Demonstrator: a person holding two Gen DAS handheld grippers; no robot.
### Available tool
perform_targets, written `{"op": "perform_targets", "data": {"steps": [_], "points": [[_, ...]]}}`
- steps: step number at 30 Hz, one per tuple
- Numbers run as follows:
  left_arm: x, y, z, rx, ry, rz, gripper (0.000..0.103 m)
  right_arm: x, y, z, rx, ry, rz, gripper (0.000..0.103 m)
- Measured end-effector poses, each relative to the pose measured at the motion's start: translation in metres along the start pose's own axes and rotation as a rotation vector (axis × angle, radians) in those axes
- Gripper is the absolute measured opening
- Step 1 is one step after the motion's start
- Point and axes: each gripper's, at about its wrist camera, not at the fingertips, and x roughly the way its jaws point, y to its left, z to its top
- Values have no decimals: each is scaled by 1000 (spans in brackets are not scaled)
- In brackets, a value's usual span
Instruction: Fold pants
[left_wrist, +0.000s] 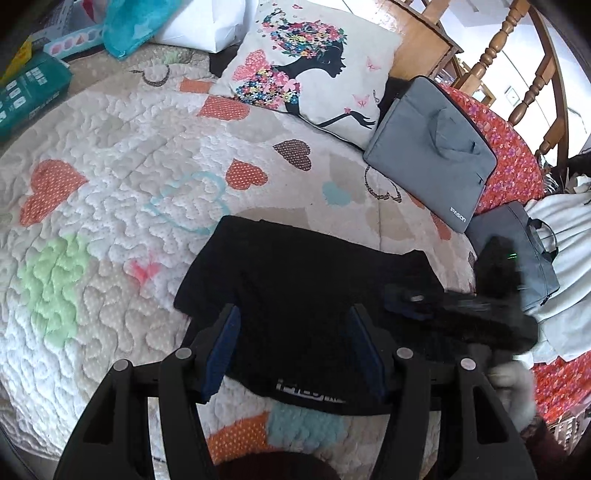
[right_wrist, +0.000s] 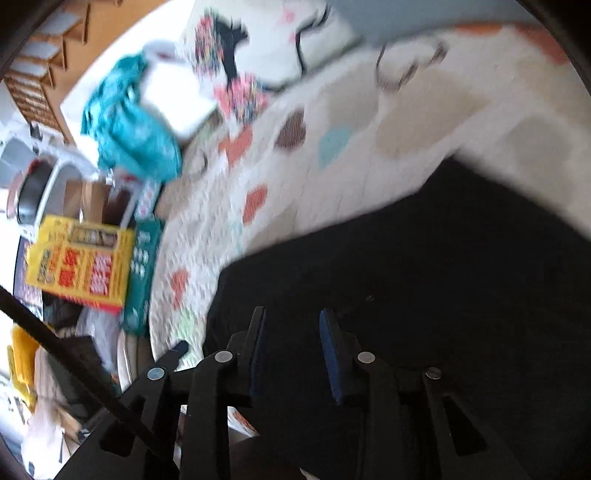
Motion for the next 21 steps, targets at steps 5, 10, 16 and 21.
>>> {"op": "perform_targets", "data": {"steps": [5, 10, 16, 21], "points": [[-20, 2, -3, 6, -18, 16, 60, -74, -47, -3, 138, -378, -445, 14], [-30, -12, -6, 27, -22, -16, 60, -204, -93, -51, 283, -556, -516, 55], [-21, -64, -22, 111, 16, -73, 60, -289, -129, -135, 343, -564, -332, 55], [-24, -105, -40, 185, 49, -96, 60, -251, -148, -146, 339, -425, -45, 55]]}}
